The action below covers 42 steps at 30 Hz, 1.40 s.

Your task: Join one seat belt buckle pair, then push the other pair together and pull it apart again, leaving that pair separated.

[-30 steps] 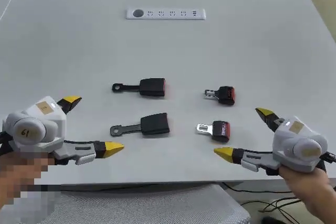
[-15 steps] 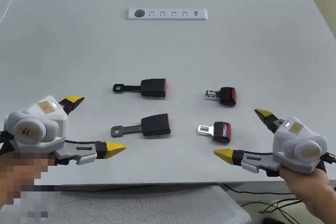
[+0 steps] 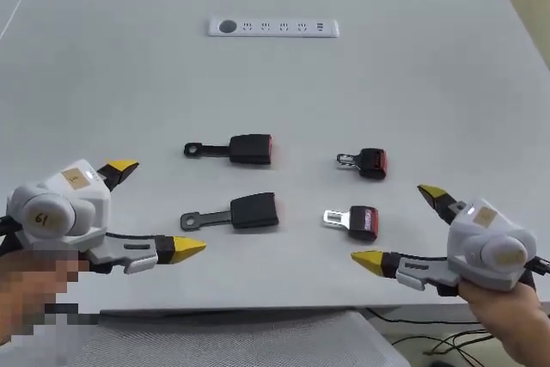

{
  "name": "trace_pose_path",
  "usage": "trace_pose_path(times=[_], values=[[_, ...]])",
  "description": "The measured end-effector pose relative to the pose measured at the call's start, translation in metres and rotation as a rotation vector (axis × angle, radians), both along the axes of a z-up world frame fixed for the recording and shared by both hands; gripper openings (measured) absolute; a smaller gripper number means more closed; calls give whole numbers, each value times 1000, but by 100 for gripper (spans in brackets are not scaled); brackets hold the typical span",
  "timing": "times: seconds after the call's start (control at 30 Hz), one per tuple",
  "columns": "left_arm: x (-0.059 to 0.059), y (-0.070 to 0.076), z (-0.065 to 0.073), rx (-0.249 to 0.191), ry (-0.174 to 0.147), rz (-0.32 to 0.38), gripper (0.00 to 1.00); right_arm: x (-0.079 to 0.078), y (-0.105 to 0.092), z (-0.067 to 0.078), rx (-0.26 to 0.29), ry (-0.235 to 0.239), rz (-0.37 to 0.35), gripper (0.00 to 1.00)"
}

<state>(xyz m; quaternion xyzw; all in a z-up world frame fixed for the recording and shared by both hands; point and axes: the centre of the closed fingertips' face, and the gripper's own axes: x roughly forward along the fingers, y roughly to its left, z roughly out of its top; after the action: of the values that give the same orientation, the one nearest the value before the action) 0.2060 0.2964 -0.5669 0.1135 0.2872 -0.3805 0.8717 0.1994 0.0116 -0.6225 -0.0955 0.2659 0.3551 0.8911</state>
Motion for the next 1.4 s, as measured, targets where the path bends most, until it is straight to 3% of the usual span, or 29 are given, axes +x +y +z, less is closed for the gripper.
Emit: trace_pose_path(times=[0.87, 1.4], values=[[6, -4, -5, 8, 14, -15, 100, 7, 5, -4, 3, 12, 16, 99], [16, -20, -16, 10, 34, -55, 100, 19, 6, -11, -8, 30, 34, 98]])
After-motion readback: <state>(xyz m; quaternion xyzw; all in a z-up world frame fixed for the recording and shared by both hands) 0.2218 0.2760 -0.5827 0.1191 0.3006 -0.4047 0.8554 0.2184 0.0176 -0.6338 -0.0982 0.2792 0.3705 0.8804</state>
